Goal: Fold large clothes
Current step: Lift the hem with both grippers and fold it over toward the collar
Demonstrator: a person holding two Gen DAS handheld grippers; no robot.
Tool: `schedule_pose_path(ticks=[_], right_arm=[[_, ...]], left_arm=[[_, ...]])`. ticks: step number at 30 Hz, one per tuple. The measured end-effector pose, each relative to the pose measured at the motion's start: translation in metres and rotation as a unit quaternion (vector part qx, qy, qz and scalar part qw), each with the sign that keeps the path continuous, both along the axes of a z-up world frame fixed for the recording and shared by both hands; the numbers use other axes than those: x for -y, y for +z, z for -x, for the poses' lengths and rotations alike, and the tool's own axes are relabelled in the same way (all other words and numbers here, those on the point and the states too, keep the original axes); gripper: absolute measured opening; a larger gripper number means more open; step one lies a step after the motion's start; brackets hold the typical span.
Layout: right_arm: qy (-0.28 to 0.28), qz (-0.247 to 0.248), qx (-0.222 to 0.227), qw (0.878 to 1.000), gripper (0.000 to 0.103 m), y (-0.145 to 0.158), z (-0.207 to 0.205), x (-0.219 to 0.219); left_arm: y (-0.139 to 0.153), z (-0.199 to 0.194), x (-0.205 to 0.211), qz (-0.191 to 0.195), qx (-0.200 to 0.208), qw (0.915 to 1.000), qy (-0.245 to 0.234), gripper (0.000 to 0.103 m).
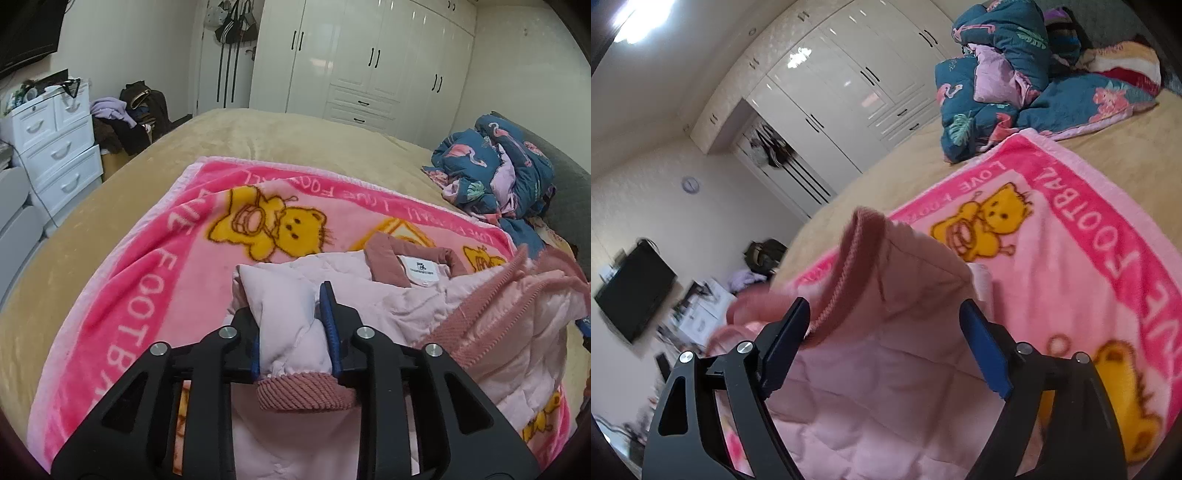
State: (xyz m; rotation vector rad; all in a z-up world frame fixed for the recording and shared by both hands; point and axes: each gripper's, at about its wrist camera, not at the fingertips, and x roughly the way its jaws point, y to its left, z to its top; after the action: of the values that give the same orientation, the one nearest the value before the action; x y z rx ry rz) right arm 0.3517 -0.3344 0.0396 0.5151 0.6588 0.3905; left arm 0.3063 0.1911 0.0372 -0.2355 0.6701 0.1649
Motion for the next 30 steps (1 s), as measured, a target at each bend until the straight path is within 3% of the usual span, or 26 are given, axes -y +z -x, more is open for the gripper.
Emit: schedule_pose_path(ticks=[6, 11, 12, 13, 18, 22, 25, 30], right_arm=[[0.013, 0.064, -0.045, 0.997, 0.094, -0.024, -0.003, -0.017], [0.033, 0.130, -0.067, 0.989, 0.094, -0.044, -0.002, -0.038], [0.034, 0.144, -0.064, 0.987, 0.095, -0.045, 0.000, -0.041], [0.034, 0.151, -0.062, 0.986, 0.095, -0.046, 0.001, -0.043], [0.027, 0.177, -0.048, 0.983, 0.095, -0.044, 0.011, -0.045], [0.015, 0.206, -0.030, 0.978, 0.095, -0.041, 0.016, -0.042], [0.012, 0.226, -0.026, 0.974, 0.095, -0.044, 0.015, -0.038], [0.030, 0.248, -0.032, 0.968, 0.095, -0.059, 0.015, -0.037]], left_arm=[[0.006, 0.004, 0.009, 0.002, 0.007, 0.9999, -0.008, 0.035], [0.016, 0.008, 0.015, 0.012, 0.023, 0.9994, -0.023, 0.069], [0.020, 0.012, 0.019, -0.004, 0.030, 0.9994, -0.018, 0.082], [0.026, 0.016, 0.023, -0.024, 0.038, 0.9989, -0.015, 0.086], [0.042, 0.032, 0.032, -0.066, 0.063, 0.9955, -0.028, 0.093], [0.028, 0.042, 0.018, -0.079, 0.052, 0.9956, -0.005, 0.094], [-0.007, 0.041, -0.001, -0.069, 0.003, 0.9976, 0.009, 0.094], [-0.060, 0.047, -0.007, -0.050, -0.057, 0.9967, -0.030, 0.094]])
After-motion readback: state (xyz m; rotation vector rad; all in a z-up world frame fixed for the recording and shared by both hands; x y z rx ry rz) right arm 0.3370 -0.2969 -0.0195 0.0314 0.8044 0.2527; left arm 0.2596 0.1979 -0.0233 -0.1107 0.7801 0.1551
